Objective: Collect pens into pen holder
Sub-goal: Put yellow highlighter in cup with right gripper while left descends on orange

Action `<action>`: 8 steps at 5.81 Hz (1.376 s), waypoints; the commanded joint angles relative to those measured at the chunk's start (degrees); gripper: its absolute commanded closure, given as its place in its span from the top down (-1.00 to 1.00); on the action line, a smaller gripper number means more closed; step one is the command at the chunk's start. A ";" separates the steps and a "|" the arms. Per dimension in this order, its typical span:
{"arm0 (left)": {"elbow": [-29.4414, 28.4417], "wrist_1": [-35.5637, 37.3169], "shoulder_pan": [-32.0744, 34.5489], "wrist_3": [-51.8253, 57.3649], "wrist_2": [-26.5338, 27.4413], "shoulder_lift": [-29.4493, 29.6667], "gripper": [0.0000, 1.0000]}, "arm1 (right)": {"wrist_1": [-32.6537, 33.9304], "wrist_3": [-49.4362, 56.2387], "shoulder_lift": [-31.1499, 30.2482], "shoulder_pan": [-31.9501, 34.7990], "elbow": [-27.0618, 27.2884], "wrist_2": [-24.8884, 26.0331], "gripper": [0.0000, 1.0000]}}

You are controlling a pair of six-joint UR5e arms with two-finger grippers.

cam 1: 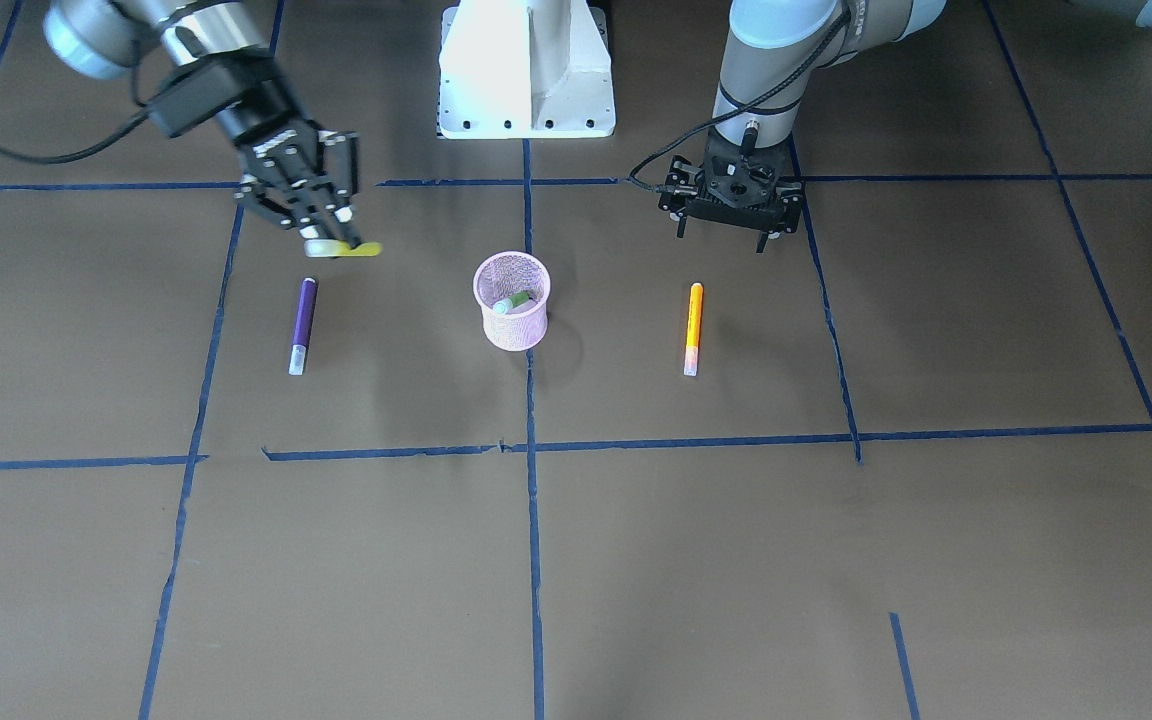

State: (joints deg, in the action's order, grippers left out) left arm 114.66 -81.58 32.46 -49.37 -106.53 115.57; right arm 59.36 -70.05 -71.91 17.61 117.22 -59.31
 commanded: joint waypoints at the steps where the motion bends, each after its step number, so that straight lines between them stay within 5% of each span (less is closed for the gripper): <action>1: -0.31 -0.07 -0.29 -0.03 0.01 0.53 1.00 | 8.13 -1.75 9.20 -4.94 -6.42 13.92 -1.00; 5: -0.84 -2.01 -0.38 0.06 0.01 0.70 0.99 | 7.88 -6.15 14.08 -8.97 -16.75 22.12 -0.97; 6: -1.27 -2.09 -0.38 0.15 0.01 0.71 0.99 | 8.14 -6.15 13.99 -9.78 -16.93 22.22 -0.66; 7: -5.54 -6.18 -0.47 3.54 0.01 1.31 0.96 | 8.23 -6.15 14.08 -9.61 -16.58 22.22 0.53; 8: -10.02 -11.79 -0.47 4.10 0.01 1.93 0.97 | 8.15 -5.98 13.99 -9.17 -14.41 20.91 0.65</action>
State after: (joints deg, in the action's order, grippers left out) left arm 108.55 -88.75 32.01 -46.34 -106.52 116.96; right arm 67.53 -76.15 -57.87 8.20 101.28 -37.54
